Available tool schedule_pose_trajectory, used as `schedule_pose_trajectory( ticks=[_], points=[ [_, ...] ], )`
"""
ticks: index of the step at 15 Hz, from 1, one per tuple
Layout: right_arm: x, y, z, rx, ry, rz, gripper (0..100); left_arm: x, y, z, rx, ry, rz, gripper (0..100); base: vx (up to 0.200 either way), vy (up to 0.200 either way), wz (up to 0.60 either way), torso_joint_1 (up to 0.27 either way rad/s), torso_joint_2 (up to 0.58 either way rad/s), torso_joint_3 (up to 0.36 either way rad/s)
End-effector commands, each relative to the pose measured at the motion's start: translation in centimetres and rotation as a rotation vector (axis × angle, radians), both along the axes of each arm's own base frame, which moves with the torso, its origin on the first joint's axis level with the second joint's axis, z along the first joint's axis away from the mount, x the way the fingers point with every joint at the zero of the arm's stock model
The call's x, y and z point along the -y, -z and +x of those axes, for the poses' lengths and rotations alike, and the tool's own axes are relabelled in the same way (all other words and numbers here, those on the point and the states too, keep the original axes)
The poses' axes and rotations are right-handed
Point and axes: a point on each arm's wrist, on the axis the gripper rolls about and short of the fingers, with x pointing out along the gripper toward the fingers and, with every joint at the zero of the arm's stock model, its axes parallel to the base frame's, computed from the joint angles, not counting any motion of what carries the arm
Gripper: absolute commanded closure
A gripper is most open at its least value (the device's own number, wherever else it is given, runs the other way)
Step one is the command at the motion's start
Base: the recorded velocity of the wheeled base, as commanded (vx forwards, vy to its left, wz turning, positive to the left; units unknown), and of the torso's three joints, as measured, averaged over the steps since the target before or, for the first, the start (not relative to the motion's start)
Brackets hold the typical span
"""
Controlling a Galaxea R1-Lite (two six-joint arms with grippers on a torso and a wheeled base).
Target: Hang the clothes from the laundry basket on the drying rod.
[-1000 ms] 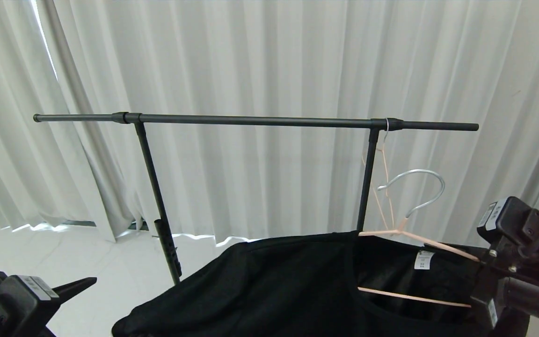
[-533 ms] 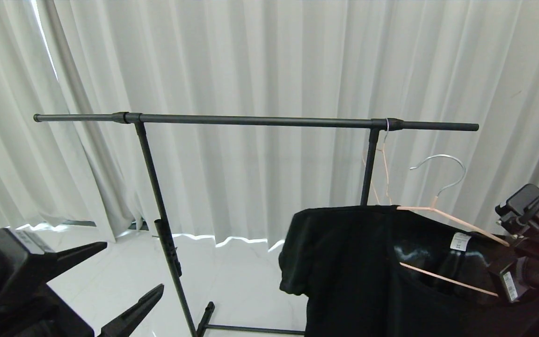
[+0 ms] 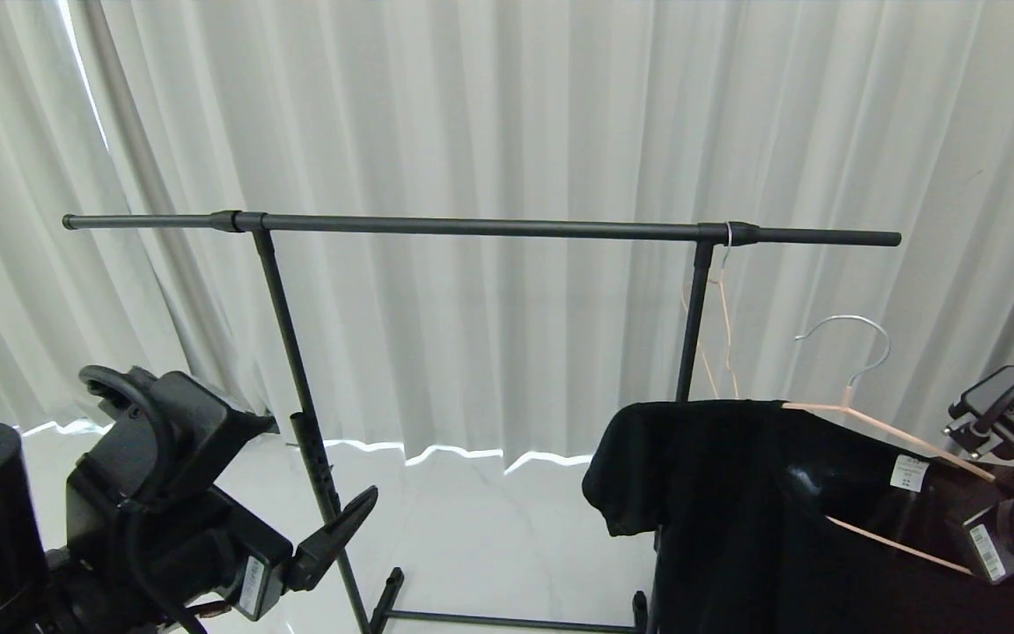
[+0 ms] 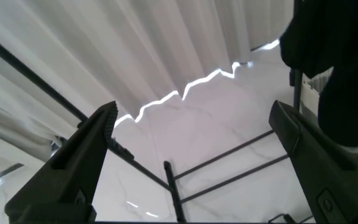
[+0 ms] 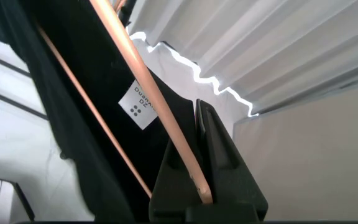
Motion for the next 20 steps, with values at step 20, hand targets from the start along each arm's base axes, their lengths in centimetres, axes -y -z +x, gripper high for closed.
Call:
schedule_pose_trajectory(
  ticks=[20],
  points=[
    [-1.7,-0.7,5.7,-0.001,0.218,-0.112,100,0.0,1.1,0.0,-0.017,-0.06,0.045,0,0.0,0.09,0.0,0.002,0.0,0.001]
  ],
)
